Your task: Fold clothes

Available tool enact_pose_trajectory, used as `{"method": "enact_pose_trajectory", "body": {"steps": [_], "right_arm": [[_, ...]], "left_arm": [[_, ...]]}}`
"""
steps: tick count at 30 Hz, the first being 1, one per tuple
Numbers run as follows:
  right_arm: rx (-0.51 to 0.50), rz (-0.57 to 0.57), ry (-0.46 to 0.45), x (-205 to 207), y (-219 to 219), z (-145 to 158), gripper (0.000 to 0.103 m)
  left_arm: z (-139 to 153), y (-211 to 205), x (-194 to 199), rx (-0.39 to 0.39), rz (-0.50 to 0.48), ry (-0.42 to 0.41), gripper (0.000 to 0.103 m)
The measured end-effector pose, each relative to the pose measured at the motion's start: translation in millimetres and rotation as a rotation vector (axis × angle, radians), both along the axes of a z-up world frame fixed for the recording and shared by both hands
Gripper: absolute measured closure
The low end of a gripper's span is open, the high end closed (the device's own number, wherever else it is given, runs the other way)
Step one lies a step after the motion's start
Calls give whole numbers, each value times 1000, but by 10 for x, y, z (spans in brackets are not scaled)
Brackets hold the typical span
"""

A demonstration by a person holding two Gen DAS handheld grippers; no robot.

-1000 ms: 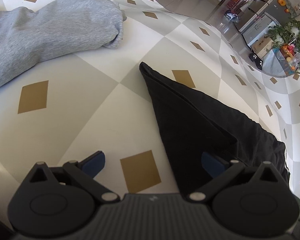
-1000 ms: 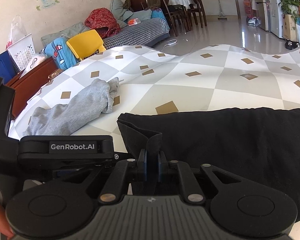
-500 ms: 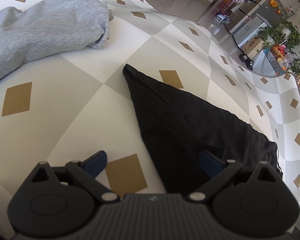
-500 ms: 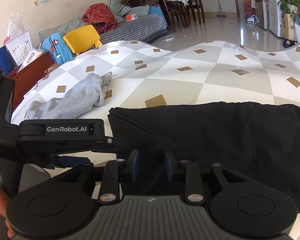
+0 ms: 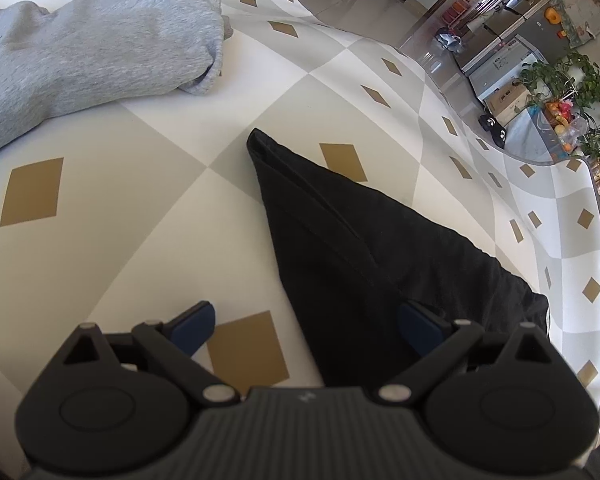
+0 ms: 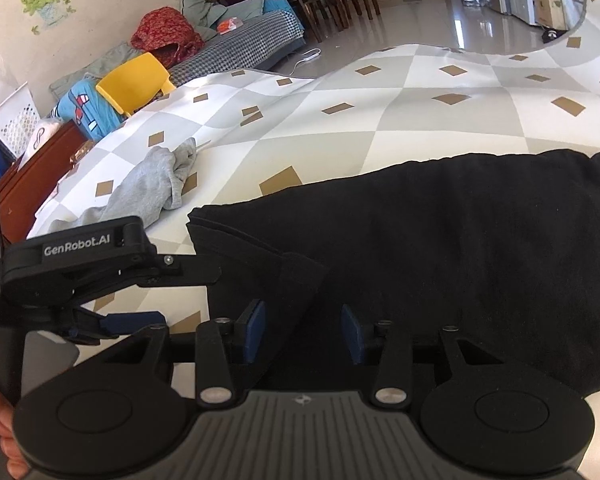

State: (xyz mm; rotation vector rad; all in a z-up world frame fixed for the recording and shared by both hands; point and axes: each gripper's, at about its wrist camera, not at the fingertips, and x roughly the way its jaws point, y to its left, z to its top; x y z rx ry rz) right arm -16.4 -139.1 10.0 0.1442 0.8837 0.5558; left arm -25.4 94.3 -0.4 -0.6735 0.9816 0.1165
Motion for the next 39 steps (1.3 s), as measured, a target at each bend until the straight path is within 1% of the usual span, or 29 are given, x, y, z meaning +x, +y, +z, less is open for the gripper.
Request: {"method": "enact_pose_trajectory", "body": {"steps": [2, 9, 13, 14, 15, 16, 17, 19, 22, 25, 26, 29, 30, 32, 33, 36, 39], "right_arm": [[11, -2, -2, 21, 22, -17, 61], [-14, 36, -31, 39, 215, -105, 61], [-32, 79, -80, -25, 323, -125, 61], [-38, 86, -97, -49, 344, -119, 66], [-43, 95, -111, -71, 361, -107, 77], [-48, 104, -125, -92, 378, -93, 82], [-41, 114, -131, -108, 386, -78, 86], [-21, 135, -145, -139, 397, -37, 87], [-12, 164, -159, -168, 415, -11, 87], [1, 206, -150, -188, 437, -9, 87], [-4, 220, -152, -200, 455, -7, 87], [-63, 241, -198, -246, 512, -9, 87], [-77, 232, -209, -249, 517, -14, 84], [-85, 199, -193, -207, 490, -44, 75], [-88, 183, -184, -185, 475, -60, 73], [-76, 120, -142, -108, 408, -96, 69], [-27, 93, -94, -44, 355, -125, 66]], "left_arm": [[8, 13, -7, 5, 7, 3, 3], [9, 72, -14, 10, 25, 10, 2], [30, 99, -30, 26, 45, 12, 0], [36, 106, -31, 32, 51, 12, 0], [41, 113, -32, 38, 56, 12, 0], [46, 119, -33, 44, 62, 13, 0], [47, 126, -36, 48, 68, 14, 0], [48, 143, -44, 53, 83, 17, 0], [34, 168, -52, 52, 101, 24, 0], [28, 188, -58, 56, 109, 27, 0], [29, 197, -63, 57, 111, 27, 0], [23, 219, -70, 53, 119, 26, 0], [20, 223, -71, 51, 120, 27, 0], [14, 227, -70, 48, 119, 29, 0], [13, 228, -71, 47, 118, 30, 0], [13, 231, -68, 46, 115, 31, 0], [12, 233, -66, 42, 113, 30, 0]]}}
